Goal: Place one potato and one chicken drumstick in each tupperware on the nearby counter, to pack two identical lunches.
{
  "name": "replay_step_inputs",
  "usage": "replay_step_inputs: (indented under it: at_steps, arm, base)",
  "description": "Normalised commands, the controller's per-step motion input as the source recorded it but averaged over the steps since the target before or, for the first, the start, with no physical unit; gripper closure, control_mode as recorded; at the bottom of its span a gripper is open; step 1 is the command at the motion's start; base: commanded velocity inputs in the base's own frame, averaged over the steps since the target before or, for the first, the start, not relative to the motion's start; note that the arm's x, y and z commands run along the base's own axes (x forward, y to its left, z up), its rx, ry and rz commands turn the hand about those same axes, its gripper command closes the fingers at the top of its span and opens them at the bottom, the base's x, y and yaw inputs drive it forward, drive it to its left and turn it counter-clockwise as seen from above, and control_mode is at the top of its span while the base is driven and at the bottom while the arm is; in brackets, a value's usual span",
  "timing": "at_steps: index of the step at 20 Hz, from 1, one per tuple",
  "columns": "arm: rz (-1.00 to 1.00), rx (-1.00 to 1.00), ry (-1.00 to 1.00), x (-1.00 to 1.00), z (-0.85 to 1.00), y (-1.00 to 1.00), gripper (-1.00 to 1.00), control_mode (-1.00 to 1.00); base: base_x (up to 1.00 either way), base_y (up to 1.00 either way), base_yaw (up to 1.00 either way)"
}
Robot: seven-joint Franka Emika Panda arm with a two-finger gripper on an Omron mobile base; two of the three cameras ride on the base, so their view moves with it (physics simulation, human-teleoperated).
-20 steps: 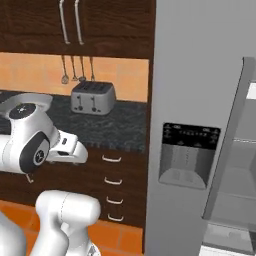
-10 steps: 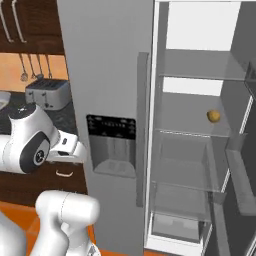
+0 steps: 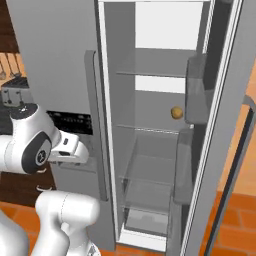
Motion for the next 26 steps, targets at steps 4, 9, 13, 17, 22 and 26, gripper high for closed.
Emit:
replay_step_inputs:
  at_steps: [4, 9, 13, 17, 22, 26]
  arm:
    - [0.00, 0.00, 0.00, 0.00, 0.00, 0.00, -1.00, 1.00]
    - [0.00, 0.00, 0.00, 0.00, 0.00, 0.00, -1.00, 1.00]
    - [0.00, 0.00, 0.00, 0.00, 0.00, 0.00, -1.00, 1.00]
    - [0.00, 0.00, 0.00, 0.00, 0.00, 0.00, -1.00, 1.00]
    - [0.00, 0.00, 0.00, 0.00, 0.00, 0.00, -1.00, 1.00]
    - [0.00, 0.00, 0.00, 0.00, 0.00, 0.00, -1.00, 1.00]
  base:
    - [0.01, -0.59, 0.00]
    - [0.14, -0.53, 0.00]
    - [0.38, -0.18, -0.04]
    - [0.34, -0.18, -0.05]
    - [0.20, -0.24, -0.08]
    - [0.31, -0.04, -0.12]
